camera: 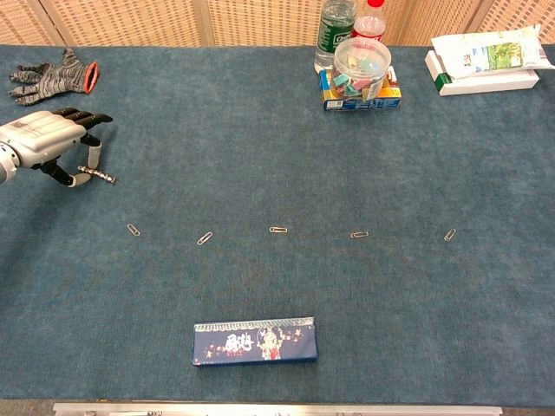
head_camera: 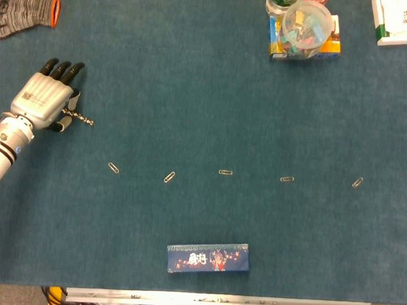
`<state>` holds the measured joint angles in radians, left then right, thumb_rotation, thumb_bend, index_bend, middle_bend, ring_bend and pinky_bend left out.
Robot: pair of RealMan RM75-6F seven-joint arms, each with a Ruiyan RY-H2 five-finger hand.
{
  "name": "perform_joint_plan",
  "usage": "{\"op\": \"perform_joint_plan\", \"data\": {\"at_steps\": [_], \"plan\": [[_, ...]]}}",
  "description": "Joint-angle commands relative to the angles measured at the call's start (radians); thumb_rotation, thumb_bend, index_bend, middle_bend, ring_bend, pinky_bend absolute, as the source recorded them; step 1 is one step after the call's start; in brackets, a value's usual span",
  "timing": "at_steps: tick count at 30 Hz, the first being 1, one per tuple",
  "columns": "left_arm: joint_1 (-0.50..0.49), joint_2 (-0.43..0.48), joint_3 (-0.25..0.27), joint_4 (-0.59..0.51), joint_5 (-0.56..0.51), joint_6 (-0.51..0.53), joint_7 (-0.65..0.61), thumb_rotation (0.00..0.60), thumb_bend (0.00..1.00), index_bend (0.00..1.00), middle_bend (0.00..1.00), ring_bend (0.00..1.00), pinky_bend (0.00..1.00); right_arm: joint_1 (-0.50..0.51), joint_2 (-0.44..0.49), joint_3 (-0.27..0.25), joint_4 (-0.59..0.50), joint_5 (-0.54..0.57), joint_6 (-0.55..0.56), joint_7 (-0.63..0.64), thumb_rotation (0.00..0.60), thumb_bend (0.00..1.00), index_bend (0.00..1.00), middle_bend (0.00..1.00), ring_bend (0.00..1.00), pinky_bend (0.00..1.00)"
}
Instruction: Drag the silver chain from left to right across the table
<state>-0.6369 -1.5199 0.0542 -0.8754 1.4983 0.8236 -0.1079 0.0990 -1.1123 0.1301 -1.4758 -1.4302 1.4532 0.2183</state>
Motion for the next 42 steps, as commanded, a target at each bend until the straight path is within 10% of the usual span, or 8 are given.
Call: {"op": "perform_joint_plan", "data": {"at_steps": [1, 42], "plan": [[0.001, -0.001, 0.000, 0.002, 0.000, 0.000, 0.000, 0.600, 0.33, 0.49, 0.00, 0.00, 0.03, 0.000, 0.000, 0.000, 0.000, 0.000, 0.000, 0.000, 0.600, 0.27, 0.24, 0.27, 0.24, 0.45], [0.005, 0.000, -0.006, -0.005, -0.016, -0.015, -0.005, 0.600, 0.33, 0.57, 0.00, 0.00, 0.03, -0.003, 0.003, 0.001, -0.001, -0.002, 0.007, 0.008, 0.600, 0.27, 0.24, 0.27, 0.24, 0.45]]}}
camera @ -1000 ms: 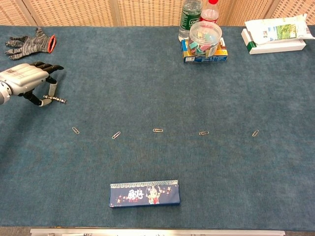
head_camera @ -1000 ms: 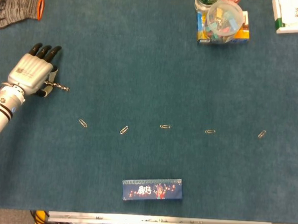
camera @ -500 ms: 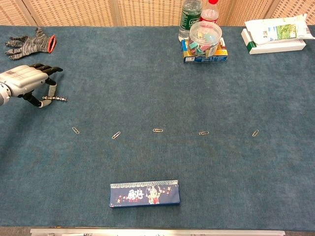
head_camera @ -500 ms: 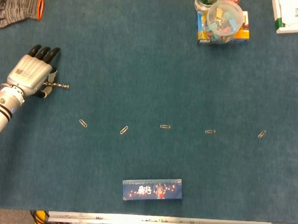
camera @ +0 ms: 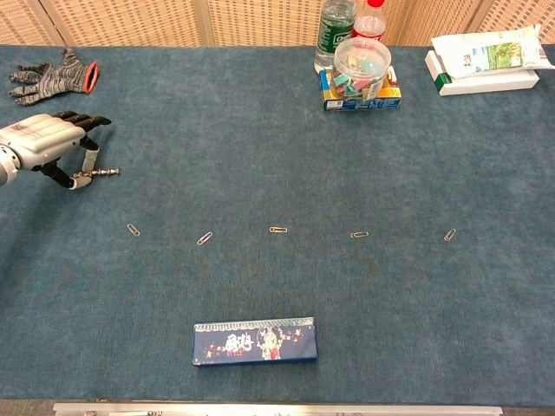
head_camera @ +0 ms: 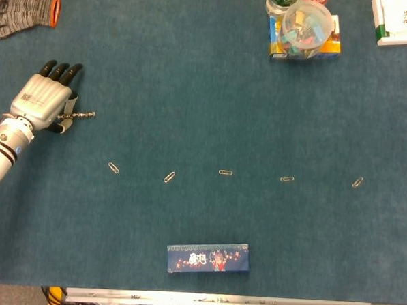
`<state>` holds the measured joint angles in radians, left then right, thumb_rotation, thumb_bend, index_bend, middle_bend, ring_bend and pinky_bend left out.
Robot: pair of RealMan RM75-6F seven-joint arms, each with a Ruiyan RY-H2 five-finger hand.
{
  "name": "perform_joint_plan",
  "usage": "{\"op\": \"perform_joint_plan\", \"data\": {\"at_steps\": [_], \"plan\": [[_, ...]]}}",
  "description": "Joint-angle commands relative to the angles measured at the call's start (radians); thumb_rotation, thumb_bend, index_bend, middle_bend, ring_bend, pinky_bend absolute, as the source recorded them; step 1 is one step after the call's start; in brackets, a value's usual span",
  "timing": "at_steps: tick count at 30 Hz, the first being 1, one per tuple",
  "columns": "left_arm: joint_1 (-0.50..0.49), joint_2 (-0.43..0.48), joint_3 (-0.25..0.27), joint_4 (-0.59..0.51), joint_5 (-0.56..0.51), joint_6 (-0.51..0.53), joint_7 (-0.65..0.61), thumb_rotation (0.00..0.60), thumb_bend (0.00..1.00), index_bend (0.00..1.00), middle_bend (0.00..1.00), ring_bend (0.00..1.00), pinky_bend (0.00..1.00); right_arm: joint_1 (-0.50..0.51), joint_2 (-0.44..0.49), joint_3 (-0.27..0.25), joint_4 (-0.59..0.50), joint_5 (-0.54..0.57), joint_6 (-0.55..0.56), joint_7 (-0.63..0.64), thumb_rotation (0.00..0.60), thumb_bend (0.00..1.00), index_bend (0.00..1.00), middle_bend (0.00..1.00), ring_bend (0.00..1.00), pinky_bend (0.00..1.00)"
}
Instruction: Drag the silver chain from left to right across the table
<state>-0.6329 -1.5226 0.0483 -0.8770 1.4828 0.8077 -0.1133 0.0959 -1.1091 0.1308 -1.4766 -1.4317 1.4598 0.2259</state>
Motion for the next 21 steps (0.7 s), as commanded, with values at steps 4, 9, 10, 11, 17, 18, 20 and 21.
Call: {"op": "perform_joint_plan", "data": {"at_steps": [4, 9, 10, 11, 17, 18, 20, 21], "plan": [[0.004, 0.014, -0.001, -0.018, -0.001, 0.009, 0.004, 0.600, 0.33, 0.58, 0.00, 0.00, 0.03, 0.000, 0.000, 0.000, 0.000, -0.001, 0.000, 0.001, 0.600, 0.27, 0.24, 0.27, 0.24, 0.45], [0.009, 0.038, -0.003, -0.050, 0.000, 0.026, 0.015, 0.600, 0.33, 0.58, 0.00, 0.00, 0.03, 0.000, 0.000, -0.001, -0.001, -0.003, 0.000, -0.001, 0.600, 0.27, 0.24, 0.27, 0.24, 0.45], [0.010, 0.045, -0.004, -0.060, 0.001, 0.031, 0.019, 0.600, 0.33, 0.58, 0.00, 0.00, 0.03, 0.000, 0.000, -0.001, -0.002, -0.003, 0.001, -0.001, 0.600, 0.27, 0.24, 0.27, 0.24, 0.45], [0.011, 0.050, -0.004, -0.067, 0.002, 0.035, 0.022, 0.600, 0.33, 0.58, 0.00, 0.00, 0.03, 0.000, 0.000, -0.001, -0.002, -0.004, 0.001, -0.002, 0.600, 0.27, 0.24, 0.27, 0.24, 0.45], [0.017, 0.090, -0.007, -0.129, 0.004, 0.061, 0.045, 0.600, 0.33, 0.58, 0.00, 0.00, 0.03, -0.001, 0.000, -0.003, -0.004, -0.008, 0.005, -0.003, 0.600, 0.27, 0.24, 0.27, 0.24, 0.45], [0.018, 0.099, -0.008, -0.143, 0.005, 0.067, 0.051, 0.600, 0.33, 0.58, 0.00, 0.00, 0.03, -0.001, 0.000, -0.003, -0.004, -0.008, 0.006, -0.003, 0.600, 0.27, 0.24, 0.27, 0.24, 0.45], [0.020, 0.111, -0.008, -0.163, 0.007, 0.076, 0.060, 0.600, 0.33, 0.58, 0.00, 0.00, 0.03, -0.002, 0.001, -0.004, -0.004, -0.010, 0.006, -0.004, 0.600, 0.27, 0.24, 0.27, 0.24, 0.45], [0.021, 0.119, -0.009, -0.176, 0.008, 0.082, 0.067, 0.600, 0.33, 0.58, 0.00, 0.00, 0.03, -0.002, 0.001, -0.004, -0.005, -0.011, 0.007, -0.004, 0.600, 0.27, 0.24, 0.27, 0.24, 0.45]]}}
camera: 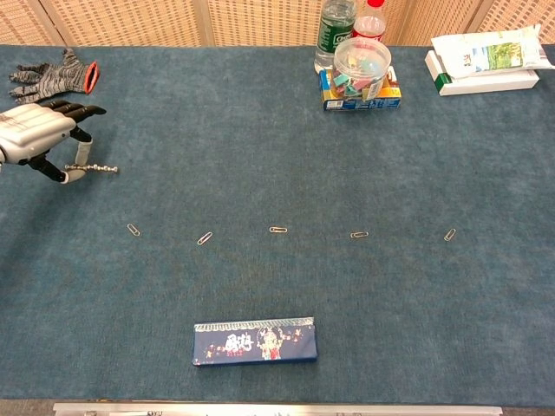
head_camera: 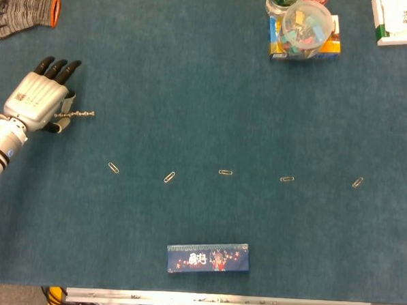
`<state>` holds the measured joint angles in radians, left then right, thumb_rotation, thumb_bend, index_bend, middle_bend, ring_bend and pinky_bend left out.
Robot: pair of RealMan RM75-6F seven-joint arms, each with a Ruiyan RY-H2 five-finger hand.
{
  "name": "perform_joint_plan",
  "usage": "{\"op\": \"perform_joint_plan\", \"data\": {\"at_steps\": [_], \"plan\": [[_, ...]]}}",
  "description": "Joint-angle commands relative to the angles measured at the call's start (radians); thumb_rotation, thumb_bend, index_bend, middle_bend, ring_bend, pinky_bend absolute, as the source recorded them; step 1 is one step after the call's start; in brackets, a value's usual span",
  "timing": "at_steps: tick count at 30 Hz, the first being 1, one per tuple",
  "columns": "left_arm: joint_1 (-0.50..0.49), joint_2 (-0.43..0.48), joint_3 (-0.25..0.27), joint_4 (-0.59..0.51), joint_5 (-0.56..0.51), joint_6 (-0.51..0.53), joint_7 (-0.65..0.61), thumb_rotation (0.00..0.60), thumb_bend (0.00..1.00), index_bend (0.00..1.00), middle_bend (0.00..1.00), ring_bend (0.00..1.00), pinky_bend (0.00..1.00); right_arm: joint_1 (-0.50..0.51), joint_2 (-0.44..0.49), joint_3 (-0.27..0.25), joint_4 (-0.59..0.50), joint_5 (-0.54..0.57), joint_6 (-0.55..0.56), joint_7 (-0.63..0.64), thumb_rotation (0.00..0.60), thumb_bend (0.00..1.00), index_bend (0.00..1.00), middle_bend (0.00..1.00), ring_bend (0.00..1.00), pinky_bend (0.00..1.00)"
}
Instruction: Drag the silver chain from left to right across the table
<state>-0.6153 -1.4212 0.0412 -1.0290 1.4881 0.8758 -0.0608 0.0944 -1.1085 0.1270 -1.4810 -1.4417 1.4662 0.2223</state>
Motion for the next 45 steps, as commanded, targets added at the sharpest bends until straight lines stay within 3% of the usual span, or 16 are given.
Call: {"op": "perform_joint_plan", "data": {"at_steps": [1, 14, 29, 35, 45], "plan": [[0.005, 0.024, -0.002, -0.034, 0.003, 0.018, 0.019, 0.600, 0.33, 0.58, 0.00, 0.00, 0.03, 0.000, 0.000, 0.000, -0.001, -0.002, 0.002, 0.000, 0.600, 0.27, 0.24, 0.27, 0.24, 0.45], [0.027, 0.124, -0.007, -0.202, 0.015, 0.089, 0.089, 0.600, 0.33, 0.58, 0.00, 0.00, 0.03, -0.004, 0.003, -0.004, -0.006, -0.015, 0.014, 0.001, 0.600, 0.27, 0.24, 0.27, 0.24, 0.45], [0.080, 0.282, 0.040, -0.479, 0.083, 0.175, 0.140, 0.600, 0.33, 0.58, 0.00, 0.00, 0.03, -0.017, 0.006, -0.016, -0.019, -0.052, 0.053, -0.001, 0.600, 0.27, 0.24, 0.27, 0.24, 0.45], [0.100, 0.296, 0.060, -0.536, 0.109, 0.191, 0.171, 0.600, 0.33, 0.58, 0.00, 0.00, 0.03, -0.022, 0.008, -0.021, -0.023, -0.067, 0.069, -0.001, 0.600, 0.27, 0.24, 0.27, 0.24, 0.45], [0.126, 0.242, 0.078, -0.526, 0.101, 0.173, 0.183, 0.600, 0.33, 0.58, 0.00, 0.00, 0.03, -0.032, 0.012, -0.026, -0.028, -0.083, 0.093, 0.006, 0.600, 0.27, 0.24, 0.27, 0.24, 0.45]]}}
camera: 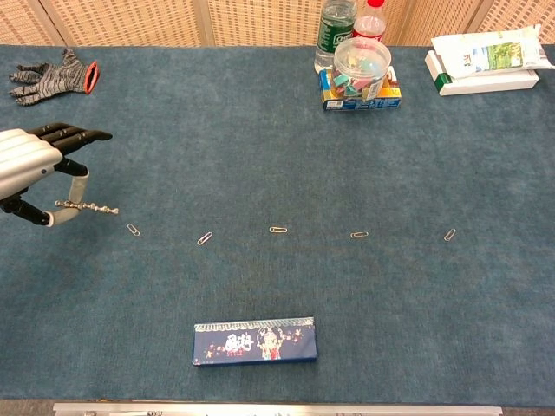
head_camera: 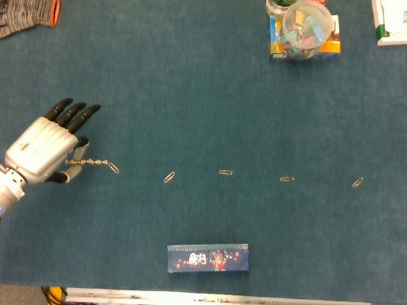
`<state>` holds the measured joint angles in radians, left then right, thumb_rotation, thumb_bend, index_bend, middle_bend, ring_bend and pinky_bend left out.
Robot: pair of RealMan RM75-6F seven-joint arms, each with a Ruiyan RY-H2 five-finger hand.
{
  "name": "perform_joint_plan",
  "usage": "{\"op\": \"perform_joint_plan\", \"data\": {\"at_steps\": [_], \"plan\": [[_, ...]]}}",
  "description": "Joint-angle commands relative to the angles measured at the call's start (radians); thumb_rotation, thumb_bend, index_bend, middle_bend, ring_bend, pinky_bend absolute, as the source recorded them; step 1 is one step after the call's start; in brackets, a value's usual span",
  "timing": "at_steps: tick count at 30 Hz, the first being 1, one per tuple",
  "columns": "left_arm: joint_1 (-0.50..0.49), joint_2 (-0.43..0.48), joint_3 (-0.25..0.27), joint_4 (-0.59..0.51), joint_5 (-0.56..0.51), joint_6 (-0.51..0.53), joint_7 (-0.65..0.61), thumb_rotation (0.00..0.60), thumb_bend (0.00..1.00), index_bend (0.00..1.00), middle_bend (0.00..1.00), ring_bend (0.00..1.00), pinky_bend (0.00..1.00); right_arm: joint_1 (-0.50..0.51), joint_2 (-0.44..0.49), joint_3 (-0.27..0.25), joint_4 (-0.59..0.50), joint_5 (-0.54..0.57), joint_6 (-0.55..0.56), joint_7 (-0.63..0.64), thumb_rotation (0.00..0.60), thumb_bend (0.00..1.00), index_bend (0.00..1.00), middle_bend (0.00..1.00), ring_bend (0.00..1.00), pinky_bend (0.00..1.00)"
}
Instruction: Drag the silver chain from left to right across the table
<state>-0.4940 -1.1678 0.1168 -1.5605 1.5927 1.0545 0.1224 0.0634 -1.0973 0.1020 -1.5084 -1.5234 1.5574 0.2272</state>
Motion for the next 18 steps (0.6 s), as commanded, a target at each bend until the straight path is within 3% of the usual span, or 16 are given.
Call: {"op": "perform_joint_plan", "data": {"at_steps": [1, 18], "plan": [[0.006, -0.018, 0.003, 0.008, -0.006, -0.010, 0.000, 0.600, 0.33, 0.58, 0.00, 0.00, 0.03, -0.001, 0.001, -0.001, -0.001, -0.002, 0.003, 0.001, 0.600, 0.27, 0.24, 0.27, 0.24, 0.45], [0.009, -0.131, -0.020, 0.125, -0.093, -0.089, -0.038, 0.600, 0.33, 0.58, 0.00, 0.00, 0.03, -0.006, 0.005, 0.000, 0.002, -0.004, 0.013, 0.013, 0.600, 0.27, 0.24, 0.27, 0.24, 0.45]]}}
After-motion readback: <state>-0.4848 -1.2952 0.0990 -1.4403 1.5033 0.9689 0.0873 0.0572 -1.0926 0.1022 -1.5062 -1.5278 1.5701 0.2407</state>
